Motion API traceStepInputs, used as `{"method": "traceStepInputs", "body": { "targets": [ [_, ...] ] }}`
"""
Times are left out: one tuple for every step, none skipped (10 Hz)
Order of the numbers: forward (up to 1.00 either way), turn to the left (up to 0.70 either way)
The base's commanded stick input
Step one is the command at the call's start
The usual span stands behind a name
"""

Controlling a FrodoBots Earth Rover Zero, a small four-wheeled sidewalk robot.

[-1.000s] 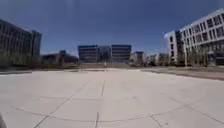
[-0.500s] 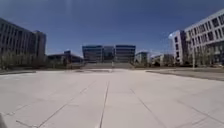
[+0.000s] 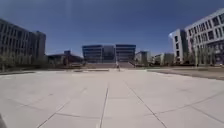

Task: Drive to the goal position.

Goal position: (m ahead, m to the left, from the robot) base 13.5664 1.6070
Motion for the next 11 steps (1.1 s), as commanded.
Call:
{"method": "traceStepInputs", "body": {
  "targets": [
    [0.68, 0.0],
    [0.66, 0.0],
    [0.66, 0.0],
    [0.6, 0.0],
    [0.55, 0.0],
    [0.54, 0.0],
    [0.54, 0.0],
    [0.49, 0.0],
    [0.49, 0.0],
    [0.48, 0.0],
    [0.47, 0.0]
  ]
}}
